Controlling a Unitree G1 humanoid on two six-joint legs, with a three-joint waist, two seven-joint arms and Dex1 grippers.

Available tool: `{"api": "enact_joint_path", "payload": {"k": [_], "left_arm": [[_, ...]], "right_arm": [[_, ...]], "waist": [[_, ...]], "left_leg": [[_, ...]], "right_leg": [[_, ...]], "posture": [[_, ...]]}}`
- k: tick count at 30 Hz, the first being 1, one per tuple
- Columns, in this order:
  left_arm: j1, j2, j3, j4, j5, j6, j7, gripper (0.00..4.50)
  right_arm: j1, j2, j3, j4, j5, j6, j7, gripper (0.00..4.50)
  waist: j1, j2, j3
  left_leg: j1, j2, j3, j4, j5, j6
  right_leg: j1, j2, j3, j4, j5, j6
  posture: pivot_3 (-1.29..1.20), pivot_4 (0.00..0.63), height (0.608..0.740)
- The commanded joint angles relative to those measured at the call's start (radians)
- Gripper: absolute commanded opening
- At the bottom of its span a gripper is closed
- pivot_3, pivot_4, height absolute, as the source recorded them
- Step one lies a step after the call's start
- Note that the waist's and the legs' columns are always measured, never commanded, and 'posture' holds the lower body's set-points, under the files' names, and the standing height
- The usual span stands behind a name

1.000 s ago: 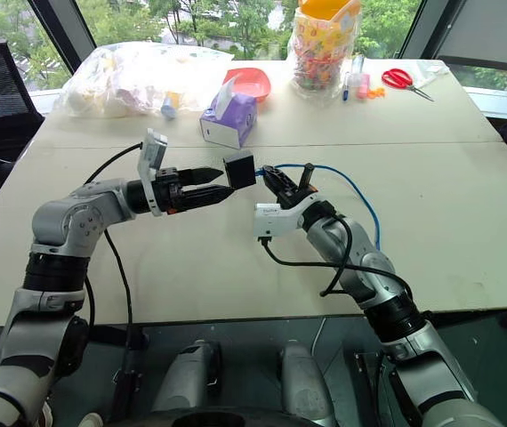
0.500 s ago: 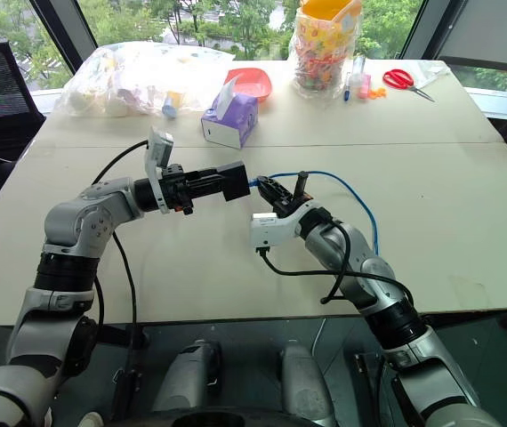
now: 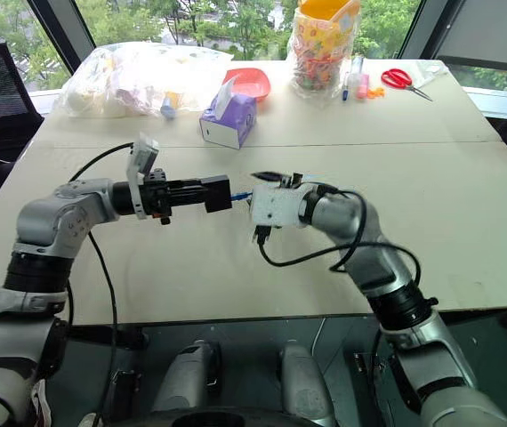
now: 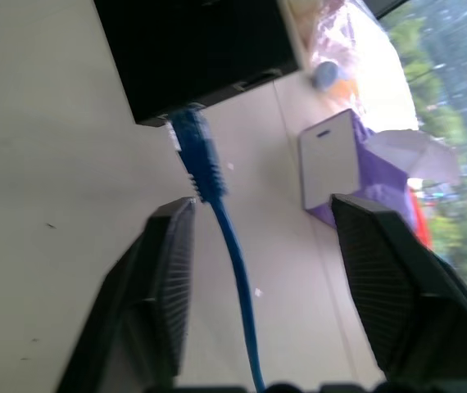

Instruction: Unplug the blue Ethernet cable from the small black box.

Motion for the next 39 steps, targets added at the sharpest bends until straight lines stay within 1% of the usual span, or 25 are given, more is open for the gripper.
{"api": "enact_joint_path", "payload": {"k": [1, 3, 5, 9, 11, 13, 19, 29, 31, 33, 39], "left_arm": [[-0.001, 0.051, 0.012, -0.048, -0.032, 0.008, -0.087, 0.46], [-0.004, 0.074, 0.023, -0.055, -0.042, 0.011, -0.119, 0.46], [-0.011, 0.088, 0.034, -0.059, -0.048, 0.001, -0.142, 0.46], [-0.029, 0.09, 0.051, -0.062, -0.061, 0.005, -0.144, 0.46], [-0.034, 0.086, 0.058, -0.068, -0.069, 0.007, -0.137, 0.46], [-0.037, 0.084, 0.061, -0.073, -0.075, 0.008, -0.133, 0.46], [-0.032, 0.081, 0.068, -0.101, -0.092, 0.026, -0.131, 0.46], [-0.025, 0.073, 0.067, -0.116, -0.113, 0.031, -0.116, 0.46], [-0.024, 0.071, 0.067, -0.117, -0.113, 0.031, -0.115, 0.46], [-0.024, 0.069, 0.067, -0.118, -0.112, 0.032, -0.113, 0.46], [-0.022, 0.065, 0.066, -0.117, -0.109, 0.029, -0.11, 0.46]], "right_arm": [[-0.102, -0.038, -0.076, -0.054, 0.239, 0.243, 0.184, 4.44], [-0.157, -0.054, -0.103, -0.044, 0.352, 0.384, 0.246, 4.44], [-0.195, -0.063, -0.107, -0.014, 0.425, 0.488, 0.276, 4.44], [-0.251, -0.012, -0.13, 0.099, 0.551, 0.665, 0.271, 4.44], [-0.275, 0.007, -0.123, 0.168, 0.589, 0.731, 0.269, 4.44], [-0.295, 0.018, -0.117, 0.221, 0.606, 0.759, 0.257, 4.44], [-0.34, 0.037, -0.098, 0.349, 0.633, 0.754, 0.264, 4.44], [-0.355, 0.042, -0.042, 0.367, 0.656, 0.76, 0.286, 4.44], [-0.359, 0.043, -0.039, 0.37, 0.66, 0.763, 0.286, 3.92], [-0.362, 0.042, -0.034, 0.37, 0.664, 0.765, 0.287, 3.18], [-0.367, 0.047, -0.026, 0.361, 0.68, 0.78, 0.281, 3.18]], "waist": [[0.002, 0.0, 0.0], [0.003, 0.0, 0.0], [0.005, 0.0, 0.0], [0.004, 0.0, 0.0], [0.004, 0.0, 0.0], [0.004, 0.0, 0.0], [0.004, 0.0, 0.0], [0.001, 0.001, 0.0], [0.001, 0.001, 0.0], [0.001, 0.001, 0.0], [0.001, 0.001, 0.0]], "left_leg": [[0.0, 0.0, 0.0, 0.0, 0.0, 0.0], [0.0, 0.0, 0.0, -0.001, 0.0, 0.0], [0.0, 0.0, 0.0, -0.001, 0.0, 0.0], [0.0, 0.0, 0.0, -0.001, 0.0, 0.0], [-0.001, 0.0, 0.0, 0.0, 0.0, 0.0], [-0.001, 0.0, 0.0, 0.0, 0.0, 0.0], [-0.002, 0.0, 0.0, -0.001, 0.0, 0.001], [-0.002, 0.0, 0.0, -0.001, 0.0, 0.001], [-0.002, 0.0, 0.0, -0.001, 0.0, 0.001], [-0.002, 0.0, 0.0, -0.001, 0.0, 0.001], [-0.002, 0.0, 0.0, -0.001, 0.0, 0.001]], "right_leg": [[0.0, 0.0, 0.0, 0.0, 0.0, 0.0], [-0.001, 0.0, -0.001, 0.0, 0.0, 0.0], [-0.001, 0.0, -0.001, 0.0, -0.001, -0.001], [-0.001, -0.001, -0.001, 0.0, -0.002, -0.003], [-0.001, -0.001, -0.001, 0.0, -0.002, -0.003], [-0.001, -0.001, -0.001, 0.0, -0.002, -0.003], [-0.003, -0.001, -0.001, 0.0, 0.0, 0.0], [-0.003, 0.0, -0.001, 0.0, 0.0, 0.0], [-0.003, 0.0, -0.001, 0.0, 0.0, 0.0], [-0.003, 0.0, -0.001, 0.0, 0.0, 0.0], [-0.003, 0.0, -0.001, 0.0, 0.0, 0.0]], "posture": [[0.0, 0.15, 0.735], [0.0, 0.15, 0.735], [0.0, 0.15, 0.735], [0.0, 0.15, 0.735], [0.0, 0.15, 0.735], [0.0, 0.15, 0.735], [0.0, 0.15, 0.735], [0.0, 0.15, 0.735], [0.0, 0.15, 0.735], [0.0, 0.15, 0.735], [0.0, 0.15, 0.735]]}}
